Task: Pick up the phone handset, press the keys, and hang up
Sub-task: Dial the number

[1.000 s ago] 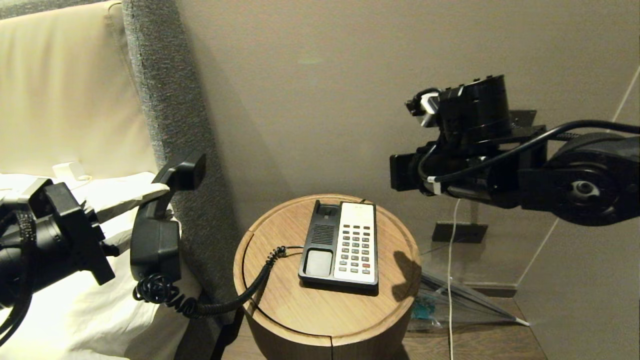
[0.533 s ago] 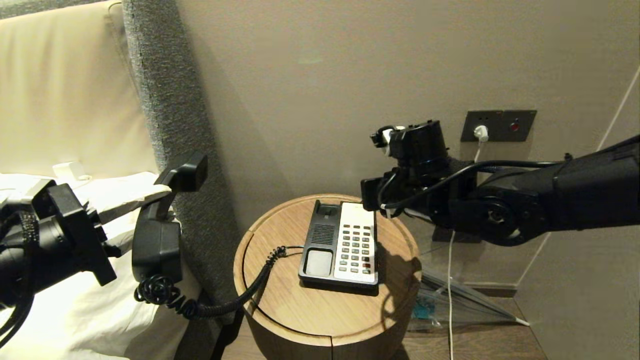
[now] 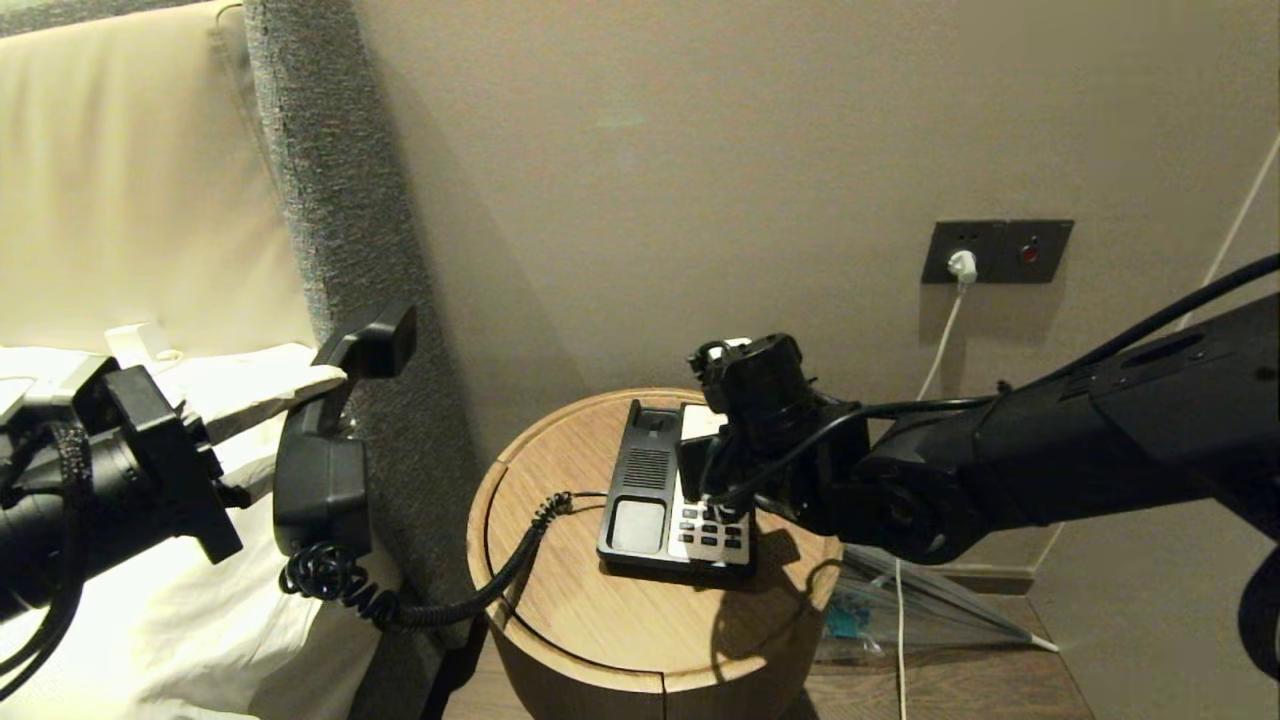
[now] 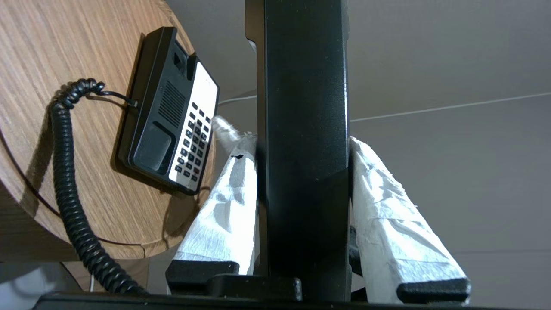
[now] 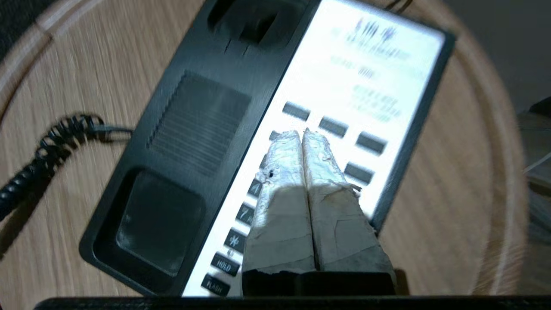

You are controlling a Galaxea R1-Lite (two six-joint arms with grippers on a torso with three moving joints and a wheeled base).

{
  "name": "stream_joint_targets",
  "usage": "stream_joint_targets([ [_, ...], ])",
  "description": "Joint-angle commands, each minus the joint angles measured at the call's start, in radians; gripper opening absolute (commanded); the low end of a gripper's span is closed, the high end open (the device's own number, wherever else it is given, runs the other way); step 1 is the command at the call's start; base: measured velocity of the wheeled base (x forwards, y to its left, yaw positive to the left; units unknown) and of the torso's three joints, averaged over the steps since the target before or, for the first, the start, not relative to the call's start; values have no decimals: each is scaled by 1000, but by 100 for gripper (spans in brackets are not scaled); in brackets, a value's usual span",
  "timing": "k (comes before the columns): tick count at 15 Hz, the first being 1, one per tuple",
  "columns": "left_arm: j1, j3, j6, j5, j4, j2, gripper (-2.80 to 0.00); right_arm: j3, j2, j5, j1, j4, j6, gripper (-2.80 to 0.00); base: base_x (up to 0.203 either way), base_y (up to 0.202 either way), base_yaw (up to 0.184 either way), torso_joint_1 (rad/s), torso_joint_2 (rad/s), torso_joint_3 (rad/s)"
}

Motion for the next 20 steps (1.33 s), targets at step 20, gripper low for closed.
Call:
stream_joint_targets([
  [20, -1, 19, -6, -4, -7, 7, -280, -1, 34, 2, 4, -5, 36, -280, 0, 0, 0, 0, 0, 0],
])
